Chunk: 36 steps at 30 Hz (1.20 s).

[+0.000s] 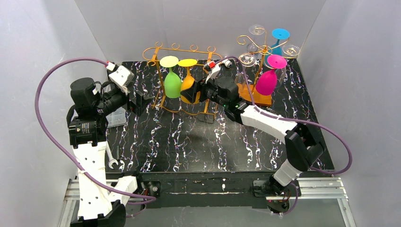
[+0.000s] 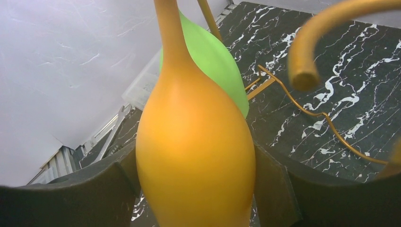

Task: Place the wine glass upside down on the wine glass rack
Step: Turn the wine glass upside down at the wine rack.

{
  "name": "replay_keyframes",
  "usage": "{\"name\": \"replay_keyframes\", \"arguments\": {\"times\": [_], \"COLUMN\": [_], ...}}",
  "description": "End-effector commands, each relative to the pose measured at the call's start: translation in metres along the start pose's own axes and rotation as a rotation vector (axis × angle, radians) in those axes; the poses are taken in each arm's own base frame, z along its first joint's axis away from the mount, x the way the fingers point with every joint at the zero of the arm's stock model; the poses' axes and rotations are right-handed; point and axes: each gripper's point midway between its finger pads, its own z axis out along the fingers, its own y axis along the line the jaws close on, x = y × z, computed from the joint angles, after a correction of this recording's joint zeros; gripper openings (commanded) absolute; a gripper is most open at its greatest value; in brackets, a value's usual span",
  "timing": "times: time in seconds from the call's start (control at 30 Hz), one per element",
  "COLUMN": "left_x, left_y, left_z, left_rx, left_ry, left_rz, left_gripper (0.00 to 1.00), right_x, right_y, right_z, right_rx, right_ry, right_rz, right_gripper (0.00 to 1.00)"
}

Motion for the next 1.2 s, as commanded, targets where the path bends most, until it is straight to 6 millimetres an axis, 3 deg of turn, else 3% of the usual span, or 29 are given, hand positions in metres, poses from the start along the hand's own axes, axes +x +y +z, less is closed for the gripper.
{"name": "replay_keyframes", "arguments": {"times": [0.0,0.33,0.6,0.93,1.17], "left_x": [-0.006,-0.002,0.002,0.011,0.013], "left_y": [-0.003,-0.005,-0.005,0.000,0.003], "left_z": [-0.004,-0.005,-0.006,0.002,0.006], "left_rx": [0.002,-0.002,-0.004,0.005,0.014], "left_ry": [-0.020,-0.018,-0.012,0.007,0.011], "left_rz": [0.030,0.044,0.057,0.065,0.075], "left_gripper": [0.98,0.98,0.98,0.98,0.98], "right_x": [-0.035,-0.035,-0.042,-0.027,-0.008], "right_y": [0.003,-0.004,-0.009,-0.023,-0.029], "right_z": [0.009,0.012,0.003,0.011,0.016], "right_rx": [-0.007,0.025,0.042,0.053,0.056], "right_ry": [-0.109,-0.122,-0.167,-0.139,-0.101], "right_rz": [-0.013,-0.003,0.027,0.038,0.050], "right_gripper": [0.63,0.62,0.62,0.62,0.78]}}
